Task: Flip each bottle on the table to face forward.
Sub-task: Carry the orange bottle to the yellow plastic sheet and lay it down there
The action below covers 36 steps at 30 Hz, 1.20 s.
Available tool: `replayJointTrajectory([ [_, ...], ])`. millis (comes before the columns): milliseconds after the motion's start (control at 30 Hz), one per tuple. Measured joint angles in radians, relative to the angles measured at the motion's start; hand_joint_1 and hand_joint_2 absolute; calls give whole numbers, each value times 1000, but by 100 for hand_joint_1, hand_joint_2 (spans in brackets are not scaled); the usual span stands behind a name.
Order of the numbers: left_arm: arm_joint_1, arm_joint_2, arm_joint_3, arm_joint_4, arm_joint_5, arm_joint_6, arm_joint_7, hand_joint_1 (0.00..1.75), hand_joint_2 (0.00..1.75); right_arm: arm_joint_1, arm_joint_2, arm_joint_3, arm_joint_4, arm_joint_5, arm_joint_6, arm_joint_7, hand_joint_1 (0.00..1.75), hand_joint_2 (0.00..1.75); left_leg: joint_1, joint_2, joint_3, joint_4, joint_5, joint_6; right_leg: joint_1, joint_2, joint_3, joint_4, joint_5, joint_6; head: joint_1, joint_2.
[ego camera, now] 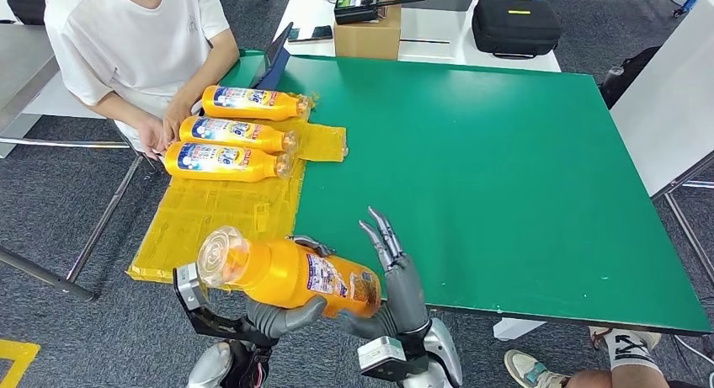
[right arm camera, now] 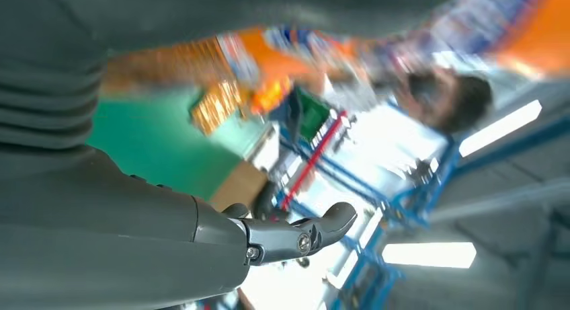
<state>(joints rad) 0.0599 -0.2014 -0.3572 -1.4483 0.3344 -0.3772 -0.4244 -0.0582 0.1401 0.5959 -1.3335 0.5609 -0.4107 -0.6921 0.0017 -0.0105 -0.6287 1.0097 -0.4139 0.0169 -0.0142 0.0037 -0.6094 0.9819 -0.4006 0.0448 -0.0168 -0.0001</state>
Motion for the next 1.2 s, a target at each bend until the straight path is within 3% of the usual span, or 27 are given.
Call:
replayJointTrajectory([
  [133,-15,6,48,-15,-154,136,-41,175,175,22,-20,-36,-97,-15,-46,-6,0,0,0,0,0,0,0,0,0,0,0,0,0,0,0,0],
  [333,-44,60,153,-34,-680,487,-74,175,175,57,-61,-108,-225,-65,-153,-7,0,0,0,0,0,0,0,0,0,0,0,0,0,0,0,0],
  [433,-65,91,206,-5,-869,599,-53,175,175,63,-73,-136,-275,-118,-206,-8,0,0,0,1,0,0,0,0,0,0,0,0,0,0,0,0],
  [667,-138,154,244,153,-1104,634,8,175,175,61,-75,-175,-307,-203,-188,-8,0,0,0,0,0,0,1,0,0,0,0,0,0,0,0,0],
  [900,-184,177,245,231,-1154,637,42,175,175,55,-75,-175,-307,-222,-177,-8,0,0,0,0,0,0,1,0,0,0,0,0,0,0,0,0],
  [933,-214,188,243,271,-1200,642,72,175,175,51,-75,-175,-306,-228,-170,-8,0,0,0,0,0,0,1,0,0,0,0,0,0,0,0,0],
  [1033,-410,241,220,558,-1417,630,216,175,175,27,-73,-172,-286,-236,-125,-8,0,0,0,0,1,0,2,0,0,0,1,1,2,-2,0,0],
  [1133,-504,251,211,702,-1449,620,235,175,175,16,-71,-171,-266,-238,-109,-8,0,0,0,0,2,0,2,0,0,0,1,1,2,-2,0,0],
  [1167,-517,249,209,721,-1450,618,230,170,175,13,-71,-171,-261,-239,-106,-8,0,0,0,0,2,0,2,0,0,0,1,1,2,-2,0,0],
  [1200,-528,247,206,739,-1451,617,225,135,175,11,-71,-171,-256,-240,-103,-8,0,0,0,0,2,0,2,0,0,0,1,1,2,-2,0,0],
])
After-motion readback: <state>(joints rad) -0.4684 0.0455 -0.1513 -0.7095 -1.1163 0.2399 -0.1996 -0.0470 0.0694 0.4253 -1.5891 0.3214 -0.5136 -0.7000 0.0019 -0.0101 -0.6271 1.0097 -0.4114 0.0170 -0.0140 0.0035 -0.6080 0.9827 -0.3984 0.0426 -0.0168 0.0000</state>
